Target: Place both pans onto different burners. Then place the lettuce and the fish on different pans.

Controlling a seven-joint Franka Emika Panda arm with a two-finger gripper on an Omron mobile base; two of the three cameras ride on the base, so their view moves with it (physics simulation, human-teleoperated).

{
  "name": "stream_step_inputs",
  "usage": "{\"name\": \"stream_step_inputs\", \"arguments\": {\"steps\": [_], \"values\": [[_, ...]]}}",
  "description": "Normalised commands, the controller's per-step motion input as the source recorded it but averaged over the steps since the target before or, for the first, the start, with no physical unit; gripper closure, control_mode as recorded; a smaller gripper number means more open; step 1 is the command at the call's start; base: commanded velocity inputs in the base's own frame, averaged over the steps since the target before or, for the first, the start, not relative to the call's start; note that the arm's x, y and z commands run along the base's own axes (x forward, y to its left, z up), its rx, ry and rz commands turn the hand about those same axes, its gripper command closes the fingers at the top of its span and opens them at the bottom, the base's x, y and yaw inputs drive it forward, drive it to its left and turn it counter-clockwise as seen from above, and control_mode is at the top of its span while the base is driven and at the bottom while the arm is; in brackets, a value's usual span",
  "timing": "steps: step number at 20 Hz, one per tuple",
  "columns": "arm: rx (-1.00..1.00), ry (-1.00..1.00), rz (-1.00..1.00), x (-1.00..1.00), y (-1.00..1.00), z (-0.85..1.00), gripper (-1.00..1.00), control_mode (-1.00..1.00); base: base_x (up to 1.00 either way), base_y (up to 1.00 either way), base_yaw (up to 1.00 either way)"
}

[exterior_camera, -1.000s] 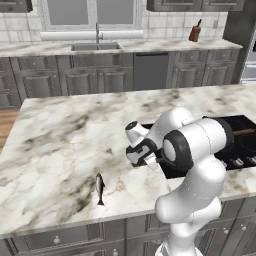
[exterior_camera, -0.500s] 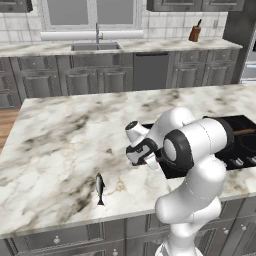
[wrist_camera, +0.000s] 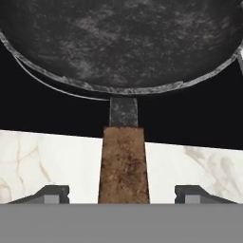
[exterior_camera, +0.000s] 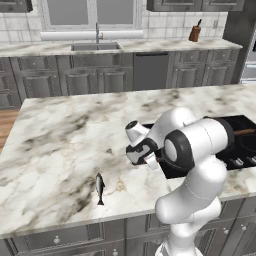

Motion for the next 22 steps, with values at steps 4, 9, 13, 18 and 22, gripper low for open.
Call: {"name": "stream_step_inputs", "arguments": {"steps": [4, 9, 13, 18, 22], "values": [[0.0, 0.0, 0.0, 0.0, 0.0, 0.37, -1.0, -1.0, 0.0, 0.0, 0.0], [0.03, 0.0, 0.0, -0.01, 0.0, 0.52, -1.0, -1.0, 0.0, 0.0, 0.0], [0.07, 0.0, 0.0, -0.11, 0.0, 0.52, -1.0, -1.0, 0.0, 0.0, 0.0], [0.09, 0.0, 0.04, -0.24, 0.0, 0.53, -1.0, -1.0, 0.0, 0.0, 0.0], [0.08, 0.0, 0.14, -0.4, 0.0, 0.41, -1.0, -1.0, 0.0, 0.0, 0.0]]}}
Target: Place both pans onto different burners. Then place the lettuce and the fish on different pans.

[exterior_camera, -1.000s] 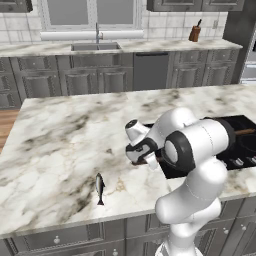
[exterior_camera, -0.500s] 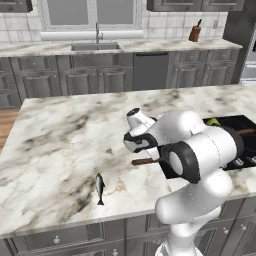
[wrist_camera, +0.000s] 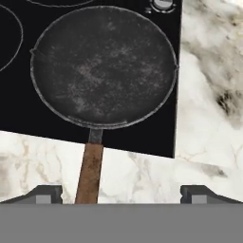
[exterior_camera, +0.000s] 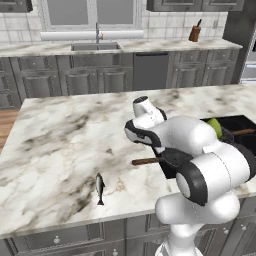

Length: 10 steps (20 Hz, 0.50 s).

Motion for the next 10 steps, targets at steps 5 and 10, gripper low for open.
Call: {"name": "stream_step_inputs", "arguments": {"steps": [5, 10], "values": [[0.11, -0.04, 0.2, -0.39, 0.03, 0.33, -1.0, -1.0, 0.0, 0.0, 0.0], [0.08, -0.06, 0.25, -0.36, 0.25, 0.11, -1.0, -1.0, 0.0, 0.0, 0.0]]}}
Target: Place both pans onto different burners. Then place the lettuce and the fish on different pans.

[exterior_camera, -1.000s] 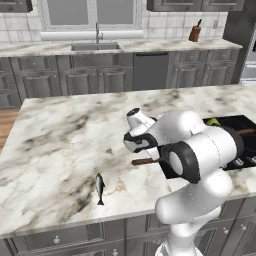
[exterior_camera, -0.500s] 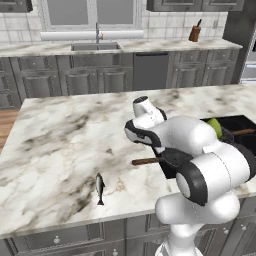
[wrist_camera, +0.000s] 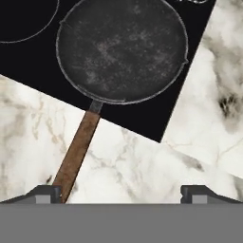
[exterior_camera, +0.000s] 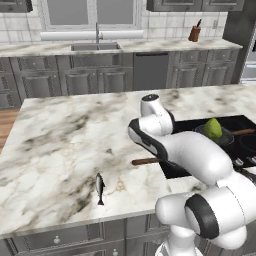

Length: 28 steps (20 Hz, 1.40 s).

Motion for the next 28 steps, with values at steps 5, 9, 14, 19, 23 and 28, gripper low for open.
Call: {"name": "stream_step_inputs", "arguments": {"steps": [5, 9, 14, 19, 23, 28], "values": [[0.13, -0.08, 0.23, -0.31, 0.22, 0.04, -1.0, -1.0, 0.0, 0.0, 0.0], [0.15, -0.07, 0.26, -0.08, 0.19, 0.09, -1.0, -1.0, 0.0, 0.0, 0.0], [0.05, -0.01, 0.22, 0.0, 0.47, 0.04, -1.0, -1.0, 0.0, 0.0, 0.0], [0.0, 0.0, 0.15, 0.0, 0.62, 0.07, -1.0, -1.0, 0.0, 0.0, 0.0], [0.0, 0.02, 0.14, 0.0, 0.64, 0.3, -1.0, -1.0, 0.0, 0.0, 0.0], [0.0, 0.03, 0.15, 0.0, 0.59, 0.12, -1.0, -1.0, 0.0, 0.0, 0.0]]}}
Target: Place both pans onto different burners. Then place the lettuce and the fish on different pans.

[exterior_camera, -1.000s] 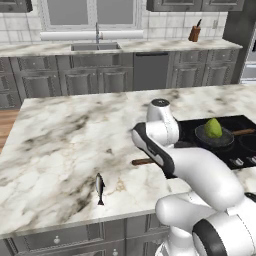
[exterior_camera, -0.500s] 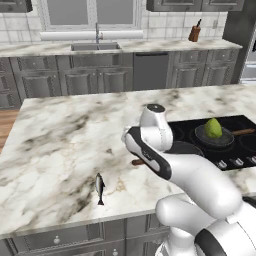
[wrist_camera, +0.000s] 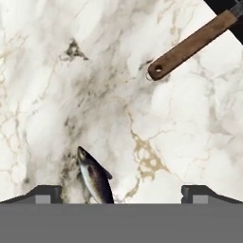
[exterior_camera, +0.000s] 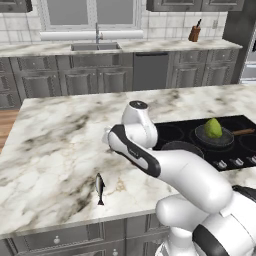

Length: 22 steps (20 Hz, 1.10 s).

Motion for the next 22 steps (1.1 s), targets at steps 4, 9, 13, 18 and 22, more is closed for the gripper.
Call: {"name": "stream_step_inputs", "arguments": {"steps": [4, 9, 13, 18, 22], "values": [[-0.02, 0.0, 0.16, -0.07, 0.3, 0.0, -1.0, -1.0, 0.0, 0.0, 0.0], [-0.06, 0.0, 0.1, -0.08, 0.21, 0.0, -1.0, -1.0, 0.0, 0.0, 0.0], [-0.08, 0.0, 0.06, -0.09, 0.25, 0.0, -1.0, -1.0, 0.0, 0.0, 0.0], [-0.01, 0.0, 0.11, -0.01, 0.23, -0.04, -1.0, -1.0, 0.0, 0.0, 0.0], [0.0, 0.0, 0.12, 0.0, 0.1, -0.16, -1.0, -1.0, 0.0, 0.0, 0.0]]}}
